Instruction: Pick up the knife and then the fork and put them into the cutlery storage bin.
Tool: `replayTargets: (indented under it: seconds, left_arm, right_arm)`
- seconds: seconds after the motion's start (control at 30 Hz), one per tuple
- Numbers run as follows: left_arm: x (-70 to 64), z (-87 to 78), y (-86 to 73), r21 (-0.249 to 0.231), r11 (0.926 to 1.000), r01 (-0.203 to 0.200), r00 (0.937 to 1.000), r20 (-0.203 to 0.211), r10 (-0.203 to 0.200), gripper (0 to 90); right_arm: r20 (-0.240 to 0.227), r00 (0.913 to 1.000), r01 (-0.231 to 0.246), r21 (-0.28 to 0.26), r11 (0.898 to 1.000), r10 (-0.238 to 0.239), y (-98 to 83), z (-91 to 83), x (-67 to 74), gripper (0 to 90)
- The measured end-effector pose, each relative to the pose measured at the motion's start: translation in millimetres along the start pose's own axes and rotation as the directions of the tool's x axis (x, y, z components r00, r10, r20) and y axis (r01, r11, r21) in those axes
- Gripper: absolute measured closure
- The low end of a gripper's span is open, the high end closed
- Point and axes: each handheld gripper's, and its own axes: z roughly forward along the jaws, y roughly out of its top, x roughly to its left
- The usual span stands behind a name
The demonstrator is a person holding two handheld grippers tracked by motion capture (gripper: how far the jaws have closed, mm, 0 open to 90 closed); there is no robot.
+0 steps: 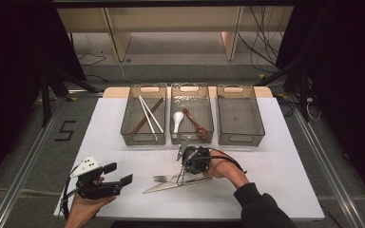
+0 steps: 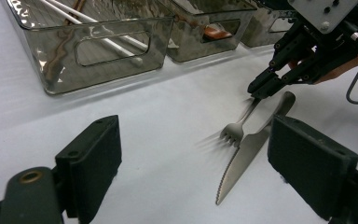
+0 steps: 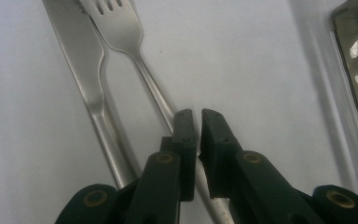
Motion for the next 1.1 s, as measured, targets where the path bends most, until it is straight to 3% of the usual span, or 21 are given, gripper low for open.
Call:
replayTargets:
  seconds: [0.23, 0.43, 0.83, 0.93, 1.1]
  left_arm:
    - [0.4, -0.5, -0.1, -0.004, 1.0000, 0.004, 1.0000, -0.003, -0.004, 17.1]
    - [0.1, -0.4, 0.0, -0.003, 1.0000, 0.004, 1.0000, -0.003, -0.004, 17.1]
    - [0.8, -1.1, 0.1, -0.005, 1.0000, 0.004, 1.0000, -0.005, -0.004, 17.0]
    - [0.6, -1.2, 0.1, -0.006, 1.0000, 0.004, 1.0000, -0.006, -0.004, 17.0]
    - [1.1, -1.7, 0.0, -0.008, 0.9999, 0.009, 0.9999, -0.006, -0.009, 17.0]
  right_arm:
    - [-0.087, 0.9956, 0.034, -0.009, 0.999, -0.035, 1.9, -7.3, 11.6, 74.1]
    - [-0.139, 0.9891, 0.053, 0.029, 0.998, -0.048, 2.0, -4.6, 22.1, 69.4]
    - [-0.128, 0.9882, 0.096, 0.084, 0.992, -0.085, 3.6, 1.3, 27.7, 73.5]
    - [-0.129, 0.9888, 0.087, 0.095, 0.992, -0.075, 4.3, 1.0, 29.2, 75.3]
    - [-0.136, 0.9868, 0.107, 0.142, 0.984, -0.088, 5.4, -1.0, 35.5, 79.4]
